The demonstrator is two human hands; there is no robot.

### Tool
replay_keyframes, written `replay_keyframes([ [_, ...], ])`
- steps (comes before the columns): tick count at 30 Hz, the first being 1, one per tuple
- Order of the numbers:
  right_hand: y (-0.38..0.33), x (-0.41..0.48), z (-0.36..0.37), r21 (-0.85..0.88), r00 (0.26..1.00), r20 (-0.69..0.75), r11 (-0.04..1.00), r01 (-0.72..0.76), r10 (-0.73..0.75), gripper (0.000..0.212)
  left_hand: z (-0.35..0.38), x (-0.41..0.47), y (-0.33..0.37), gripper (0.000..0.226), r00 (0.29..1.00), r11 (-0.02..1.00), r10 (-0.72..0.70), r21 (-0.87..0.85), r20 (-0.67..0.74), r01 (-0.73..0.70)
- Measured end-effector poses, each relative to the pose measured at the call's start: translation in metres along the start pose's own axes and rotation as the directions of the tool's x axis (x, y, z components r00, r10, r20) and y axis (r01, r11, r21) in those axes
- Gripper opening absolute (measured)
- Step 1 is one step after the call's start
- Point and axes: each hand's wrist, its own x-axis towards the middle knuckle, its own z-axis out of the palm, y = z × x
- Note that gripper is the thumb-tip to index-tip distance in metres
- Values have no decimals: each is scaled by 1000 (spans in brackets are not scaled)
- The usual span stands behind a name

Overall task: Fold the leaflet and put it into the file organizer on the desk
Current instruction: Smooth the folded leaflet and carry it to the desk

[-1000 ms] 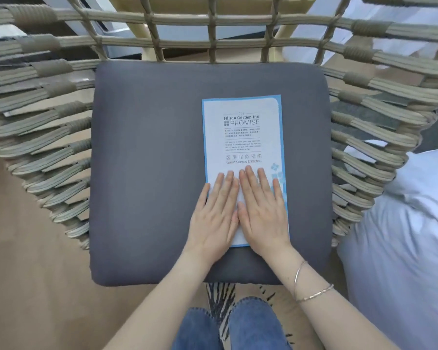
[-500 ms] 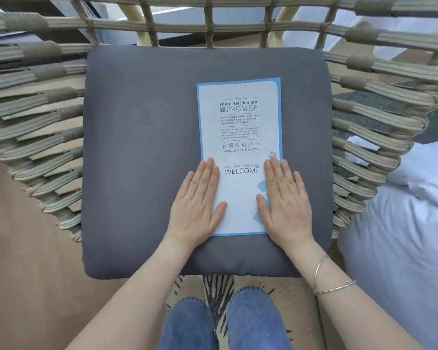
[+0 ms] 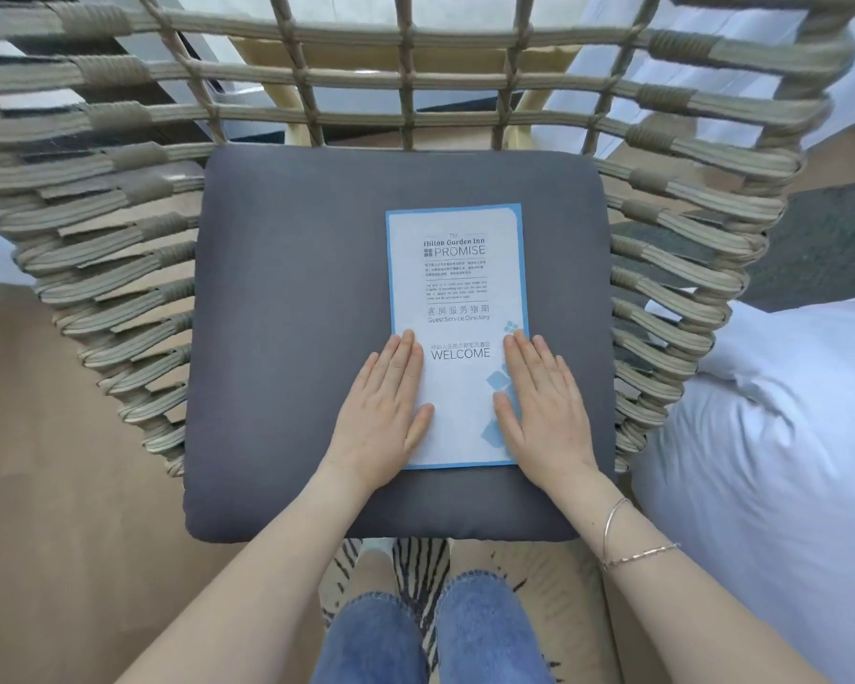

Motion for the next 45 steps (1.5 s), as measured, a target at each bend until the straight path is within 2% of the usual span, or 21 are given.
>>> replay_keyframes([
  [6, -12, 28, -39, 101, 989, -84, 988, -116, 124, 70, -42, 17, -1, 73, 972, 933, -228, -297, -59, 201],
  [10, -17, 46, -38, 64, 971, -62, 972, -227, 231, 70, -41, 37, 0, 77, 969, 941, -241, -254, -47, 222],
  [12, -23, 47, -32, 112, 961, -37, 957, -268, 273, 70, -35, 43, 4, 77, 964, 913, -266, -324, -14, 247],
  [17, -28, 46, -21, 369, 938, -10, 873, -319, 347, 67, -27, 45, 13, 67, 900, 645, -429, -671, 77, 365],
  [20, -18, 48, -28, 566, 912, 56, 739, -365, 407, 67, -34, 45, 7, 64, 871, 464, -467, -795, 156, 391],
  [23, -14, 47, -40, 705, 898, 119, 600, -378, 424, 62, -46, 40, 0, 66, 873, 310, -445, -880, 200, 360],
  [25, -13, 43, -51, 759, 900, 114, 547, -352, 421, 60, -58, 37, 0, 66, 878, 209, -414, -913, 241, 350],
  [27, -17, 38, -71, 801, 908, 108, 507, -320, 404, 59, -75, 33, 3, 66, 886, 161, -386, -927, 258, 340],
  [33, -55, 14, -175, 895, 938, 99, 383, -231, 333, 60, -174, 13, 29, 65, 918, 149, -343, -954, 198, 262],
  [36, -80, 3, -241, 911, 957, 36, 385, -151, 289, 60, -241, 0, 46, 66, 929, 136, -344, -972, 136, 192],
  [41, -120, -9, -355, 942, 969, -79, 336, -5, 234, 61, -362, -22, 76, 65, 946, 145, -321, -989, -44, 3],
  [45, -156, -22, -449, 947, 962, -204, 284, 147, 182, 60, -461, -48, 107, 63, 924, 140, -303, -970, -232, -198],
])
